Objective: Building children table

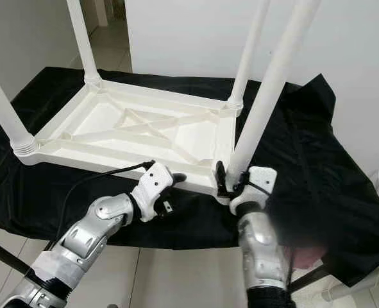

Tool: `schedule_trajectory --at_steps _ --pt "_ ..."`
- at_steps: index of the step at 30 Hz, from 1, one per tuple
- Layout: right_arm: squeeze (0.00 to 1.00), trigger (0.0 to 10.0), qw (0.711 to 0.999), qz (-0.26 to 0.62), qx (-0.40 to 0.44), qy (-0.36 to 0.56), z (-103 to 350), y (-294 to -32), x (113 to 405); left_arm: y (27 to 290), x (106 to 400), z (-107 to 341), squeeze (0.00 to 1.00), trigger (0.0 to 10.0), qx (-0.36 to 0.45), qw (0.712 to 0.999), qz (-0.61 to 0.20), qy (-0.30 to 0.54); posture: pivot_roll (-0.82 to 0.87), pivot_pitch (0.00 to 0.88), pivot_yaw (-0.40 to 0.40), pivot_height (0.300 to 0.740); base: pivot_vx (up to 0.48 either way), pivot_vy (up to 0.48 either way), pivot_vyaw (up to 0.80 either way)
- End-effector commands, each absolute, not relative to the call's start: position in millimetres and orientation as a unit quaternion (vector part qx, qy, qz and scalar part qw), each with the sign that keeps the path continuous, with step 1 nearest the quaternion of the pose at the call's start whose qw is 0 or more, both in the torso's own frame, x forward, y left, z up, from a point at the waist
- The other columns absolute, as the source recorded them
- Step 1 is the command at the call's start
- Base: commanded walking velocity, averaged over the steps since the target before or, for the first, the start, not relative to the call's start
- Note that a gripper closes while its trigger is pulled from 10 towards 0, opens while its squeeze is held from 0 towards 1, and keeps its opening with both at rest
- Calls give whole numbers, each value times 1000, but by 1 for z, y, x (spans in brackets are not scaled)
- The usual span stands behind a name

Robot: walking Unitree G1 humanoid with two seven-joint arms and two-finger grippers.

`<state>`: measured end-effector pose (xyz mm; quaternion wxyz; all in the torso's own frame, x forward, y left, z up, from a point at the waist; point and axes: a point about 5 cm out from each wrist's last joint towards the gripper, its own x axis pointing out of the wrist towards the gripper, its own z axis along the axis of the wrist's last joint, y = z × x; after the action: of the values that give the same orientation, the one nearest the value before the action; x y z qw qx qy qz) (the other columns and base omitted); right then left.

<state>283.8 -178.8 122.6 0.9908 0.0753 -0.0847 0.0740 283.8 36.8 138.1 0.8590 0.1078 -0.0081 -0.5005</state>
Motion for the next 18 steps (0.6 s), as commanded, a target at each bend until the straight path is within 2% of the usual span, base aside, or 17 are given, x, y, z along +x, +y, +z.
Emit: schedule_trajectory --at_steps 1,2,5,15,16,17,18 --pt "0 10000 989 100 76 -81 120 -176 284 34 281 137 0 10000 111 839 -533 -3 -3 0 -28 740 0 0 0" --pt "0 10000 989 100 76 -81 120 -176 284 34 281 137 0 10000 111 839 -533 -3 -3 0 -28 740 0 0 0" --pt "0 10000 978 192 40 -70 118 -176 285 33 282 138 0 10000 114 840 -530 -8 -5 0 -26 740 0 0 0" --pt "0 10000 964 262 -26 -45 121 -189 307 24 279 137 0 10000 105 842 -529 -6 0 0 -19 740 0 0 0" --pt "0 8039 962 270 -29 -44 122 -190 309 24 278 137 0 10000 105 841 -531 -5 2 0 -19 740 0 0 0" --pt "0 8039 962 270 -29 -44 122 -190 309 24 278 137 0 10000 105 841 -531 -5 2 0 -19 740 0 0 0" --pt "0 2314 960 276 -34 -43 124 -191 312 24 277 136 0 10000 107 840 -533 -5 6 0 -19 740 0 0 0"
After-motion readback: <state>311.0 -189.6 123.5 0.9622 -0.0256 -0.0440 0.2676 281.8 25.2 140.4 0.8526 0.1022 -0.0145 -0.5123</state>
